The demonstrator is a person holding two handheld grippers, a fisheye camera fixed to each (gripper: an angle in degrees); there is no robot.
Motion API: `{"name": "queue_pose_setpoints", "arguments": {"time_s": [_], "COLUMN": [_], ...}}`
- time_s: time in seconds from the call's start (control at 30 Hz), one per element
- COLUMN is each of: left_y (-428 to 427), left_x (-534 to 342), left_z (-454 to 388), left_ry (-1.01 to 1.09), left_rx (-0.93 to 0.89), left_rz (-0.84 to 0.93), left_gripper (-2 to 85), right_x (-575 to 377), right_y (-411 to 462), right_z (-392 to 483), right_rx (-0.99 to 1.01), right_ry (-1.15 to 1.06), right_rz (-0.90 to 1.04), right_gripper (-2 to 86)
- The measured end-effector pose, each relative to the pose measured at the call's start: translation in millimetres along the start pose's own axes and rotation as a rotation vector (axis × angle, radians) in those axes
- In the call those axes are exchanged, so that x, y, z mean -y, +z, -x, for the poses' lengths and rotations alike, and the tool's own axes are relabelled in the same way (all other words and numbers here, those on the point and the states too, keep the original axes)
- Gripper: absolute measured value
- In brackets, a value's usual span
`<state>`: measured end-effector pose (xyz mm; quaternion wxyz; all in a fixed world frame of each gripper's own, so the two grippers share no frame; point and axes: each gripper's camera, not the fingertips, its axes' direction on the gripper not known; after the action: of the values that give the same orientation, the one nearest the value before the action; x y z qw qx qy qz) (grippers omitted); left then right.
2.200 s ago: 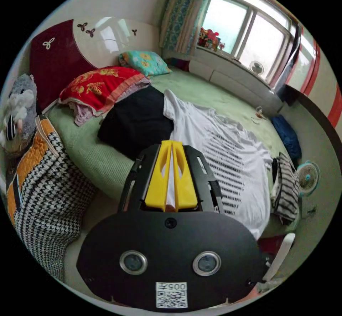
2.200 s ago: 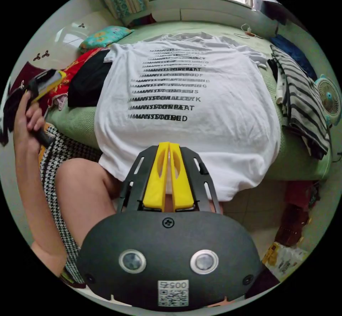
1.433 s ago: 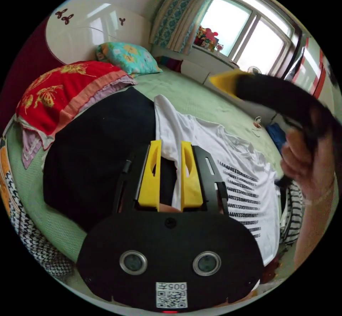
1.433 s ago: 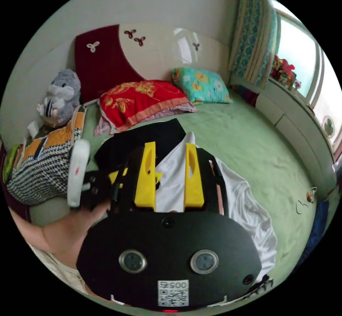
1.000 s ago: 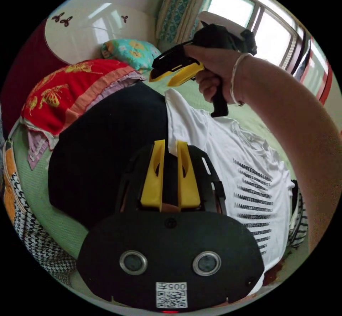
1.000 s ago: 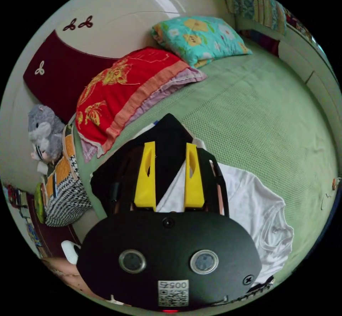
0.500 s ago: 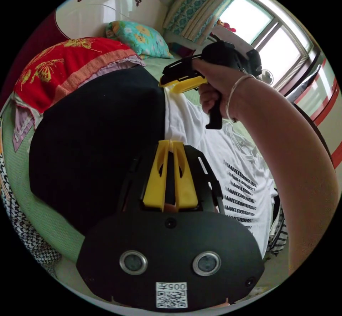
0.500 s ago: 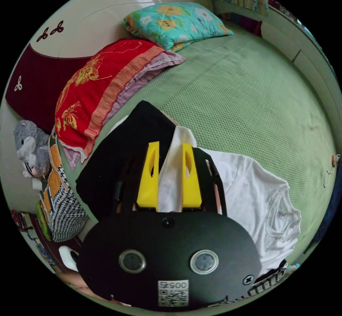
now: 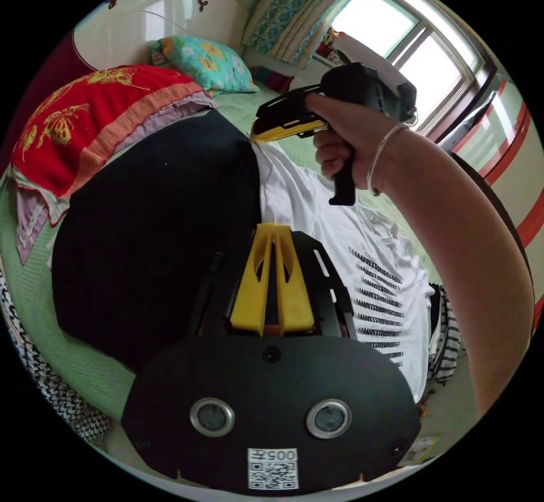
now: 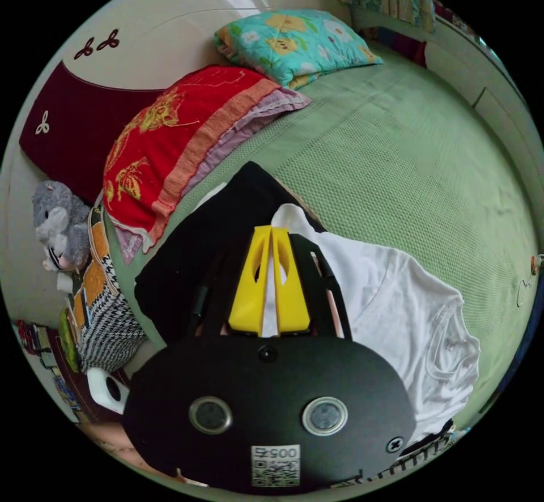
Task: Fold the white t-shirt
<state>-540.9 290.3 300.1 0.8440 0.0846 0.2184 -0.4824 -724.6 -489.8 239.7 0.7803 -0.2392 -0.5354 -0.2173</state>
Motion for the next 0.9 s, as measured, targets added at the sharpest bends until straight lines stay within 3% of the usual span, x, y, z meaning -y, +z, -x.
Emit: {"name": "queue_pose_setpoints", "arguments": {"time_s": [0.23,0.47,0.67,0.9], "left_y": [-26,-43,-45,-45], "left_x": [6,12,18,25], "left_z": [14,13,19,26], "left_ry": [0.057,0.213,0.212,0.187], "left_rx": [-0.031,-0.194,-0.132,-0.078], "left_rz": [-0.061,-0.105,-0.047,0.032], "left_gripper": [0.0,-0.2,-0.5,-0.5], "right_x": [16,15,13,30], "right_y": [-35,-56,-47,-41], "right_z": [-10,-41,-78,-82], "right_rx": [-0.004,0.016,0.052,0.24], "right_ry": [-0.014,0.022,0.093,0.048], "right_rz": [-0.077,-0.109,-0.087,-0.14], "right_gripper": [-1.0,-1.0,-0.3,15.3]}}
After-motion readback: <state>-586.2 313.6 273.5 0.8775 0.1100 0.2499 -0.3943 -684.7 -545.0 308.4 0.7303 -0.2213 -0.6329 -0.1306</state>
